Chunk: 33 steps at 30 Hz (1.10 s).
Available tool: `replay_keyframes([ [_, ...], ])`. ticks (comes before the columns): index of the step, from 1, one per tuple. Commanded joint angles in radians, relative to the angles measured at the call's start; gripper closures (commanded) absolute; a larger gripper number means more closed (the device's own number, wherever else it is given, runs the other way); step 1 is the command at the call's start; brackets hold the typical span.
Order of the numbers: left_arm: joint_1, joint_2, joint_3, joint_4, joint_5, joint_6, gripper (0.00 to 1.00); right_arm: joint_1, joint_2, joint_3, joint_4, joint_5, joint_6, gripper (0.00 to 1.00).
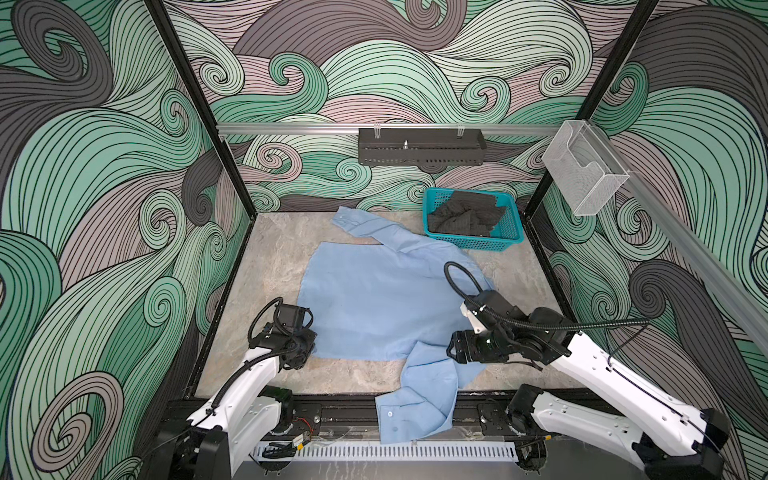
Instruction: Fold and stack the long sleeve shirts
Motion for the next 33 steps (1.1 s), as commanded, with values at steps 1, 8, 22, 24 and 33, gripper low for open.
replay_keyframes([
  [1, -0.006, -0.088, 0.046, -0.09, 0.026, 0.036, 1.0, 0.135, -0.022, -0.032, -0.103, 0.086, 0.169, 0.19],
  [8, -0.006, -0.129, 0.035, -0.101, 0.024, 0.045, 1.0, 0.445, 0.038, -0.141, 0.008, 0.1, 0.395, 0.18],
  [22, -0.005, -0.083, 0.069, -0.086, 0.066, 0.078, 1.0, 0.623, 0.261, -0.106, 0.115, 0.213, 0.433, 0.11],
  [24, -0.004, -0.081, 0.07, -0.085, 0.06, 0.078, 1.0, 0.607, 0.21, -0.15, 0.115, 0.22, 0.49, 0.11],
  [33, -0.005, -0.031, 0.096, -0.071, 0.08, 0.095, 1.0, 0.467, 0.169, -0.324, 0.321, 0.078, 0.506, 0.27],
])
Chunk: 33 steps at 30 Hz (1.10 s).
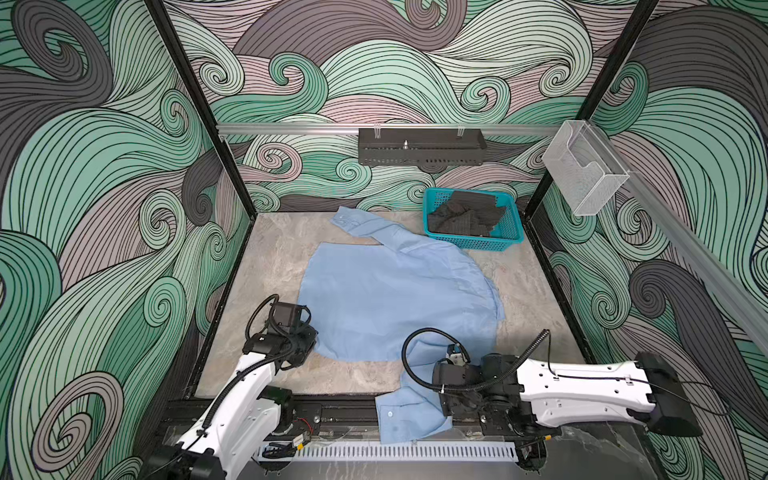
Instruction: Fold and stack the long sleeve shirts
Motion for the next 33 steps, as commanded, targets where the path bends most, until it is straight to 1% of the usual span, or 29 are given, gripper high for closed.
replay_keyframes([
  [1, -0.005, 0.014, 0.05, -0.014, 0.018, 0.02, 1.0, -0.04, 0.034, -0.028, 0.123, -0.073, 0.007, 0.31],
  [2, -0.004, 0.018, 0.053, -0.016, 0.02, 0.021, 1.0, -0.046, 0.051, -0.032, 0.153, -0.092, -0.005, 0.39],
  [3, -0.005, 0.019, 0.056, -0.019, 0.023, 0.022, 1.0, -0.05, 0.071, -0.029, 0.177, -0.114, -0.018, 0.52],
  [6, -0.005, 0.016, 0.068, -0.039, 0.026, 0.027, 1.0, -0.054, 0.09, -0.004, 0.182, -0.137, -0.045, 0.99],
  [8, -0.004, 0.004, 0.075, -0.063, 0.023, 0.031, 1.0, -0.054, 0.043, 0.03, 0.13, -0.123, -0.049, 1.0],
  [12, -0.005, -0.04, 0.092, -0.114, -0.003, 0.045, 1.0, -0.056, -0.113, 0.16, -0.089, -0.018, -0.063, 1.0],
  [14, -0.004, -0.071, 0.09, -0.129, -0.024, 0.049, 1.0, -0.076, -0.176, 0.23, -0.181, 0.014, -0.076, 1.0],
  [16, -0.004, -0.104, 0.092, -0.141, -0.048, 0.053, 1.0, -0.117, -0.231, 0.288, -0.235, 0.024, -0.088, 1.0],
  [19, -0.003, -0.121, 0.11, -0.144, -0.065, 0.069, 1.0, -0.215, -0.277, 0.349, -0.24, 0.001, -0.133, 1.0],
  [21, -0.003, -0.084, 0.148, -0.154, -0.059, 0.087, 1.0, -0.309, -0.255, 0.4, -0.24, -0.05, -0.201, 1.0],
  [24, -0.003, -0.006, 0.215, -0.162, -0.044, 0.108, 1.0, -0.456, -0.178, 0.503, -0.239, -0.141, -0.314, 1.0],
  [27, -0.001, 0.051, 0.263, -0.153, -0.031, 0.117, 1.0, -0.581, -0.102, 0.626, -0.239, -0.197, -0.416, 1.0],
  [30, 0.001, 0.09, 0.296, -0.132, -0.011, 0.123, 1.0, -0.69, -0.027, 0.724, -0.24, -0.26, -0.488, 1.0],
  [33, 0.005, 0.13, 0.341, -0.146, 0.002, 0.138, 1.0, -0.76, 0.041, 0.823, -0.242, -0.301, -0.527, 1.0],
])
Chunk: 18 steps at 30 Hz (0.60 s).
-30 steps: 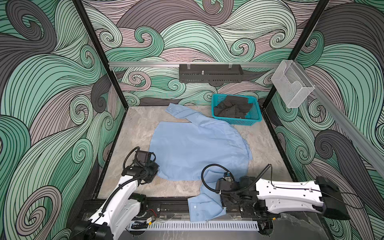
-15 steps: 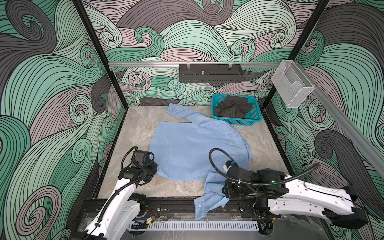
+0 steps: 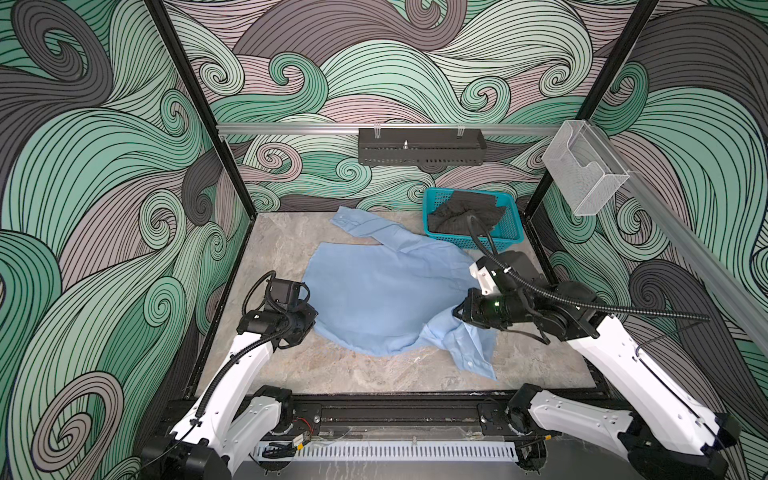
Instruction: Fold and stack the long sleeve shirts
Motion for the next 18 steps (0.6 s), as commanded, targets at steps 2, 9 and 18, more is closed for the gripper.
replay_keyframes([
  [2, 0.014, 0.045, 0.083, -0.029, 0.025, 0.043, 1.0, -0.07, 0.073, 0.136, -0.03, -0.083, -0.117, 1.0],
  [9, 0.087, 0.158, 0.175, -0.038, 0.085, 0.113, 1.0, -0.205, 0.183, 0.276, -0.059, -0.136, -0.203, 1.0],
  [18, 0.15, 0.441, 0.363, -0.079, 0.19, 0.195, 1.0, -0.351, 0.364, 0.397, -0.072, -0.189, -0.311, 1.0],
])
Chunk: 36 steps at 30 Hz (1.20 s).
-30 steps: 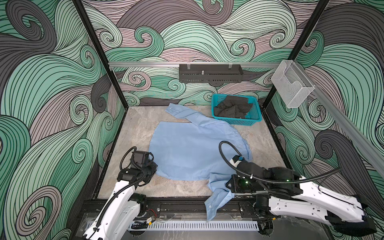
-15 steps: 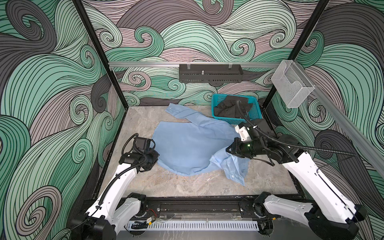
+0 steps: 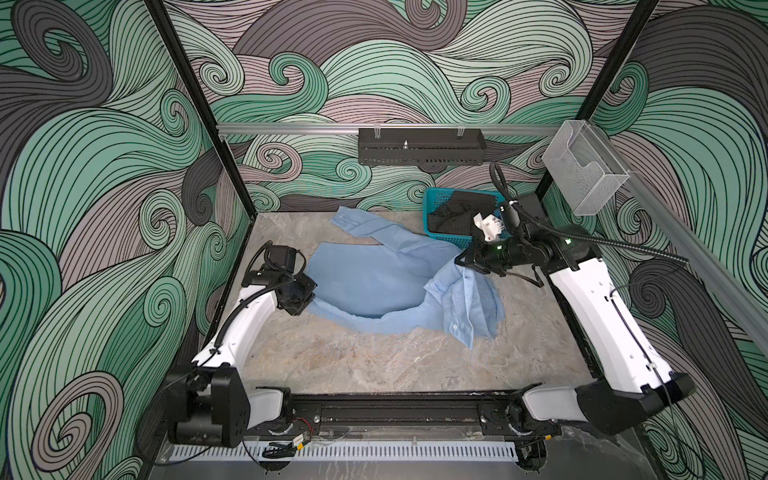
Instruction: Fold and stack the long sleeve shirts
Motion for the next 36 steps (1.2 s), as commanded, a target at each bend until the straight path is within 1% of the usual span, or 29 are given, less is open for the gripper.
replay_keyframes([
  [1, 0.015, 0.098, 0.086, -0.064, 0.059, 0.065, 1.0, -0.047, 0.059, 0.045, -0.022, -0.037, -0.082, 1.0],
  [2, 0.016, 0.147, 0.103, -0.066, 0.065, 0.074, 1.0, -0.059, 0.082, 0.054, -0.023, -0.045, -0.096, 1.0],
  [4, 0.015, 0.191, 0.124, -0.057, 0.069, 0.082, 1.0, -0.072, 0.126, 0.069, -0.03, -0.049, -0.123, 1.0],
  [9, 0.017, 0.281, 0.174, -0.059, 0.05, 0.109, 1.0, -0.089, 0.219, 0.115, -0.057, -0.011, -0.193, 1.0],
  [14, 0.017, 0.352, 0.227, -0.085, 0.009, 0.143, 1.0, -0.089, 0.316, 0.197, -0.087, 0.065, -0.266, 1.0],
  [19, 0.018, 0.425, 0.295, -0.114, -0.028, 0.166, 1.0, -0.09, 0.435, 0.312, -0.147, 0.171, -0.322, 1.0],
  [25, 0.018, 0.515, 0.384, -0.151, -0.06, 0.189, 1.0, -0.091, 0.542, 0.432, -0.162, 0.257, -0.376, 1.0],
  [30, 0.017, 0.593, 0.429, -0.162, -0.051, 0.203, 1.0, -0.09, 0.635, 0.5, -0.161, 0.274, -0.411, 1.0],
  [36, 0.017, 0.645, 0.466, -0.17, -0.059, 0.21, 1.0, -0.09, 0.738, 0.555, -0.161, 0.276, -0.434, 1.0],
])
